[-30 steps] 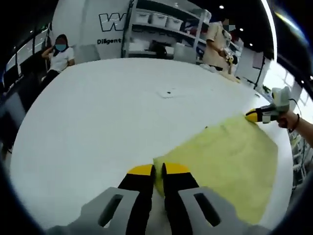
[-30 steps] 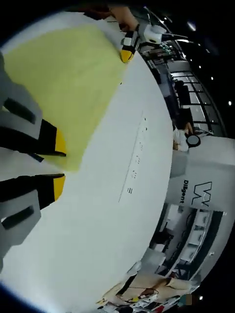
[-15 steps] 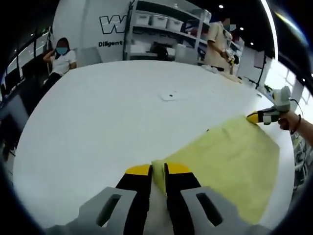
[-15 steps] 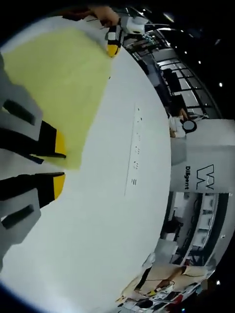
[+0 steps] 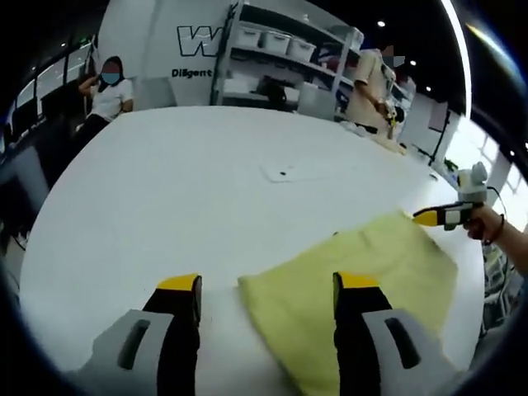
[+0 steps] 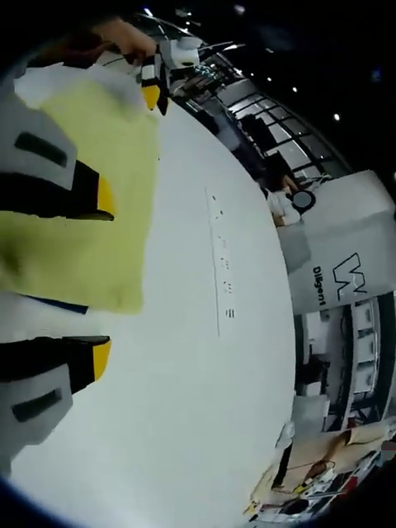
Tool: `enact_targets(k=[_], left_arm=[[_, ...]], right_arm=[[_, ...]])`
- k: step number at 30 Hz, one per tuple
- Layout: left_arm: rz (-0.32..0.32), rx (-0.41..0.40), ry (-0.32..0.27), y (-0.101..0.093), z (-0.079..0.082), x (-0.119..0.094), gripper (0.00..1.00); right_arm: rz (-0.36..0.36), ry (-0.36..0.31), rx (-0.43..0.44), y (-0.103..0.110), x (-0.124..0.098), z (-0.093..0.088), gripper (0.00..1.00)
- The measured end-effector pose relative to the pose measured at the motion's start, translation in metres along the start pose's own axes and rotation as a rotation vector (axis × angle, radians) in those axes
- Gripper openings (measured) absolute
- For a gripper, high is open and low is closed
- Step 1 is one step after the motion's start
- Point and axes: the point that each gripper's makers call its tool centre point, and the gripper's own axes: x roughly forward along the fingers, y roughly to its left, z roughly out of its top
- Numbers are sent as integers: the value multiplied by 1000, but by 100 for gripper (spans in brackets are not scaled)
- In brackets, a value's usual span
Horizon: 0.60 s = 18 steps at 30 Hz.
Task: Fold the garment on the visible template until the final outline fits inside the template.
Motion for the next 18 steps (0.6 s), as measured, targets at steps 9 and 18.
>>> enact_targets(k=[9,18], left_arm=[[-41,22,-9,-20,1,-11,87],[-66,19,-4,-32,-12,-29,88]], right_arm=[[51,12,0,17,-16,-12,79],[64,32,-33,27,-33,-26,80]])
